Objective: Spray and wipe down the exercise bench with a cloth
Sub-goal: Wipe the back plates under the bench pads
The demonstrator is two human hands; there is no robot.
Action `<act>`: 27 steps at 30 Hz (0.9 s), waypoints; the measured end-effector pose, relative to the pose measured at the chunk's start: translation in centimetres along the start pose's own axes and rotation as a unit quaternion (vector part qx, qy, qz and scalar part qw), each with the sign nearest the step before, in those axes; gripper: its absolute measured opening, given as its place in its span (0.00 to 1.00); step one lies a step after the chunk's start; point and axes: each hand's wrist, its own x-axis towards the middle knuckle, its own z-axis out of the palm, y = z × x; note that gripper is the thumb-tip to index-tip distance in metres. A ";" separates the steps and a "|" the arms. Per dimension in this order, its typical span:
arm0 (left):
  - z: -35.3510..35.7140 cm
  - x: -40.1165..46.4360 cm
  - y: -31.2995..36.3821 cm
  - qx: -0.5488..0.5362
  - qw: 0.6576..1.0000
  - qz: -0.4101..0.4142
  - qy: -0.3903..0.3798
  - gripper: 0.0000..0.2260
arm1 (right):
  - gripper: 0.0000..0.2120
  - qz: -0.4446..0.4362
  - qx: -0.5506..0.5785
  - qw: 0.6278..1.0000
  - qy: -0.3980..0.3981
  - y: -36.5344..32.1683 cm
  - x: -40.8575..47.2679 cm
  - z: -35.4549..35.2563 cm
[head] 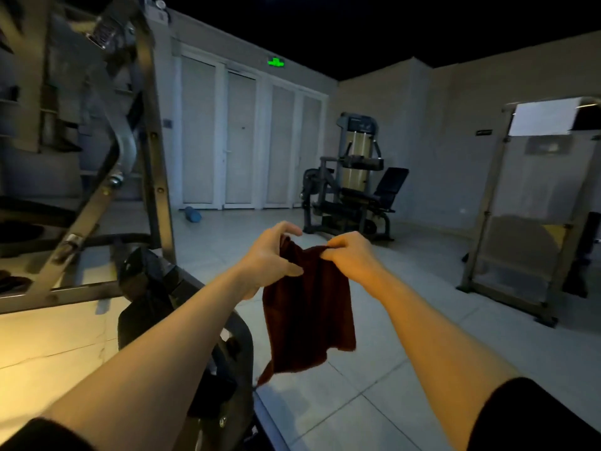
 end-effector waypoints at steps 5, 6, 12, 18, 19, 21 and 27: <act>2.8 2.1 -0.3 0.101 0.985 -0.042 0.136 0.21 | 0.11 -0.030 0.097 0.995 -0.007 3.1 3.6 -1.6; 3.4 2.3 -0.1 0.117 0.978 -0.046 0.165 0.20 | 0.12 -0.046 0.105 0.993 -0.020 3.4 4.1 -1.9; 4.8 2.0 1.2 0.238 0.887 -0.119 0.378 0.09 | 0.24 -0.119 0.138 0.979 -0.096 4.0 6.9 -3.0; 4.6 0.9 4.6 0.354 0.825 -0.276 0.342 0.17 | 0.23 -0.186 0.200 0.952 -0.139 3.5 8.3 -4.8; 4.9 1.0 5.2 0.371 0.814 -0.295 0.337 0.20 | 0.22 -0.192 0.207 0.948 -0.149 3.8 8.7 -5.0; 5.8 1.4 6.4 0.366 0.816 -0.299 0.333 0.17 | 0.21 -0.207 0.212 0.939 -0.173 4.5 9.8 -5.0; 7.6 3.3 6.6 0.200 0.831 -0.249 0.456 0.10 | 0.15 -0.282 0.228 0.902 -0.233 6.0 13.4 -3.4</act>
